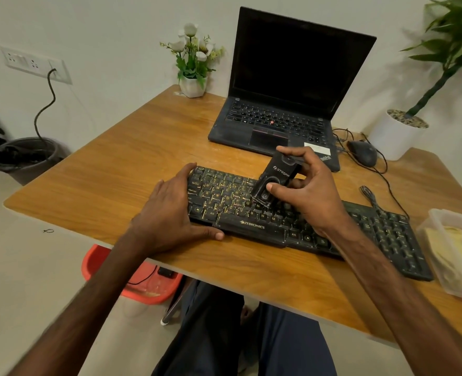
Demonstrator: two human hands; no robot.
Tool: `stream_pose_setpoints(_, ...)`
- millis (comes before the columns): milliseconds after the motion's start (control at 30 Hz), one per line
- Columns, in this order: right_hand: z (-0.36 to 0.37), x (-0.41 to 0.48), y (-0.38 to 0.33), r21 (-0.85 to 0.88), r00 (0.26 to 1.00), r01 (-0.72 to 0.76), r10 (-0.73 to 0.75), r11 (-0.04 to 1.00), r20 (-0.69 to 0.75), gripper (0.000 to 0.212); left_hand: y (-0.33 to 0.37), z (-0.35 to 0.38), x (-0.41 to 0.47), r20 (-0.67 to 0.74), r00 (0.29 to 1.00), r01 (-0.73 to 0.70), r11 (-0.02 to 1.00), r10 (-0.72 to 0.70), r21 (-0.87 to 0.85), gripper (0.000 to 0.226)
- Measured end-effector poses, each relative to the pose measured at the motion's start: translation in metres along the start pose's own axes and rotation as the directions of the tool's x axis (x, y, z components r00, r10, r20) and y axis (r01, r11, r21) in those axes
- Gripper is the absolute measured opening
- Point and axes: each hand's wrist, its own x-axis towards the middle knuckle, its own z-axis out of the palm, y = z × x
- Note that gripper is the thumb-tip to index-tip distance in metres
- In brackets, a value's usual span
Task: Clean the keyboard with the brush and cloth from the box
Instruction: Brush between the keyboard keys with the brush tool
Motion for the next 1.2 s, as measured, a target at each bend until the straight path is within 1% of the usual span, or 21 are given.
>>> stream_pose_setpoints(233, 0.0, 0.002, -0.006, -0.132, 0.999, 0.008, -0.002, 0.991, 0.045, 0.068, 0.001, -0.001, 0.0, -0.001, 1.0, 0.008, 1.0, -0.008, -0.004, 0.15)
stream_pose_setpoints(267, -0.003, 0.003, -0.009, -0.148, 0.998, -0.027, 0.035, 0.989, 0.053, 0.069, 0.001, -0.001, -0.001, -0.002, 1.0, 0.008, 1.0, -0.008, -0.003, 0.149)
stream_pose_setpoints(333, -0.011, 0.005, -0.015, -0.181, 0.983, -0.146, 0.163, 0.972, 0.08, 0.073, 0.002, -0.001, -0.001, -0.005, 1.0, 0.012, 1.0, -0.012, -0.005, 0.147)
stream_pose_setpoints(367, -0.018, 0.006, -0.019, -0.235, 0.971, -0.189, 0.217, 0.953, 0.098, 0.073, 0.002, -0.001, -0.001, -0.005, 1.0, 0.011, 1.0, -0.011, -0.006, 0.147)
stream_pose_setpoints(400, -0.025, 0.007, -0.022, -0.31, 0.958, -0.207, 0.256, 0.928, 0.128, 0.071, 0.002, -0.001, -0.001, -0.004, 1.0, 0.009, 1.0, -0.009, -0.008, 0.146)
stream_pose_setpoints(500, -0.043, 0.01, -0.032, -0.508, 0.891, -0.228, 0.388, 0.83, 0.236, 0.053, 0.001, -0.001, -0.001, 0.006, 1.0, 0.006, 1.0, -0.006, -0.009, 0.148)
stream_pose_setpoints(567, -0.048, 0.009, -0.037, -0.554, 0.839, -0.263, 0.47, 0.79, 0.272, 0.049, 0.0, -0.001, -0.001, 0.01, 1.0, 0.009, 1.0, -0.009, -0.01, 0.149)
stream_pose_setpoints(600, -0.049, 0.008, -0.038, -0.564, 0.826, -0.271, 0.489, 0.78, 0.281, 0.048, 0.001, -0.001, -0.001, 0.011, 1.0, 0.01, 1.0, -0.01, -0.01, 0.149)
stream_pose_setpoints(733, -0.053, 0.006, -0.038, -0.675, 0.832, -0.235, 0.504, 0.699, 0.232, 0.036, 0.001, -0.002, -0.002, 0.009, 1.0, 0.008, 1.0, -0.008, -0.011, 0.148)
stream_pose_setpoints(767, -0.053, 0.006, -0.037, -0.678, 0.835, -0.241, 0.505, 0.694, 0.22, 0.034, 0.001, -0.001, -0.002, 0.007, 1.0, 0.007, 1.0, -0.007, -0.009, 0.147)
stream_pose_setpoints(800, -0.053, 0.005, -0.035, -0.647, 0.838, -0.263, 0.502, 0.716, 0.214, 0.032, 0.001, -0.001, -0.002, 0.004, 1.0, 0.007, 1.0, -0.007, -0.005, 0.146)
stream_pose_setpoints(833, -0.052, 0.003, -0.034, -0.566, 0.844, -0.304, 0.492, 0.766, 0.213, 0.029, 0.001, -0.001, -0.001, 0.004, 1.0, 0.005, 1.0, -0.005, 0.0, 0.146)
stream_pose_setpoints(867, -0.051, 0.0, -0.034, -0.448, 0.85, -0.349, 0.479, 0.823, 0.219, 0.025, 0.001, -0.001, -0.001, 0.004, 1.0, 0.005, 1.0, -0.005, 0.002, 0.147)
stream_pose_setpoints(900, -0.05, -0.003, -0.033, -0.334, 0.861, -0.378, 0.46, 0.864, 0.217, 0.021, 0.001, -0.001, -0.001, 0.004, 1.0, 0.006, 1.0, -0.006, 0.003, 0.147)
stream_pose_setpoints(933, -0.049, -0.007, -0.032, -0.259, 0.874, -0.383, 0.438, 0.887, 0.209, 0.02, 0.001, 0.0, -0.001, 0.003, 1.0, 0.006, 1.0, -0.006, 0.003, 0.146)
stream_pose_setpoints(1000, -0.049, -0.011, -0.027, -0.2, 0.899, -0.362, 0.398, 0.91, 0.181, 0.021, 0.0, 0.0, -0.001, -0.001, 1.0, 0.001, 1.0, -0.001, 0.004, 0.145)
stream_pose_setpoints(1200, -0.044, -0.023, -0.011, -0.127, 0.946, -0.294, 0.307, 0.947, 0.102, 0.026, -0.001, 0.001, 0.0, 0.003, 1.0, -0.001, 1.0, 0.001, 0.015, 0.146)
